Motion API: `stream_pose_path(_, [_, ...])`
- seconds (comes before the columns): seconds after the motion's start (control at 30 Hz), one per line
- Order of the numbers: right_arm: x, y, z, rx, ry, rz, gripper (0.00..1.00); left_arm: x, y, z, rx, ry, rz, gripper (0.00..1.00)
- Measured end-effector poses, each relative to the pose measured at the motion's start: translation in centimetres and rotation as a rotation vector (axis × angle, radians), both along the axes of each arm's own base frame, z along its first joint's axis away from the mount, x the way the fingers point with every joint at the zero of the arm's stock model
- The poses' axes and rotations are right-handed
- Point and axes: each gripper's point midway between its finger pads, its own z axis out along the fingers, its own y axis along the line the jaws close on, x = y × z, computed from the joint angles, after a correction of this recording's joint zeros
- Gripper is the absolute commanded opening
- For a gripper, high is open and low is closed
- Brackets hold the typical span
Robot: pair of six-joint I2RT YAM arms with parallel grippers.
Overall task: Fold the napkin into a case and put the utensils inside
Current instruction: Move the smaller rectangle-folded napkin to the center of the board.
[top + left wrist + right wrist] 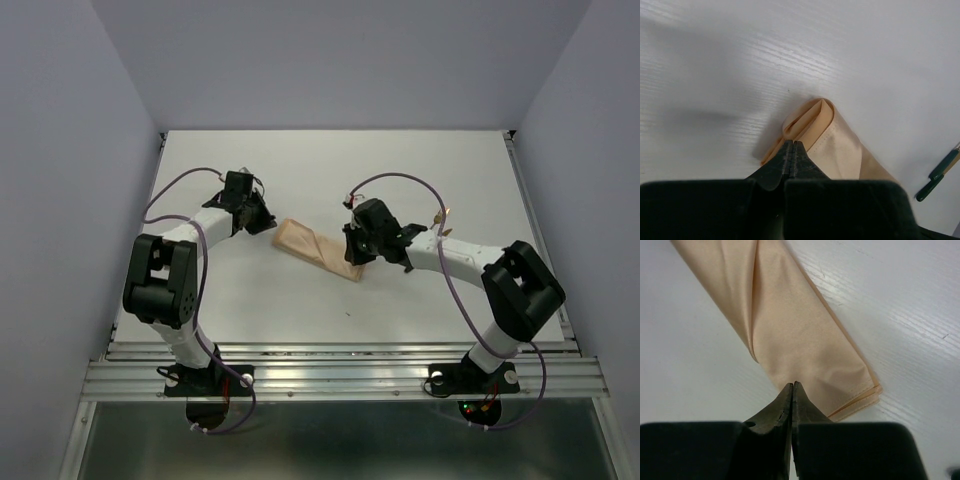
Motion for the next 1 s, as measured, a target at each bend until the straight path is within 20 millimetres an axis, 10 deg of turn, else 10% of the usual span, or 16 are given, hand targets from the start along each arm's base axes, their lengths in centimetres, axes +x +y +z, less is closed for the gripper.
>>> stream_pose_path(0.57, [-5.8,-0.4,-3.0,0.052,0.173,0.006,0.03,-1.1,0.8,-4.0,0.027,0.082,0.019,0.0])
stream_pose_path(1.0, [-1.9,-2.9,-4.5,-0.044,0.118,-0.095,0.03,-1.8,0.2,-4.6,0.015,0.091,-0.005,0.0])
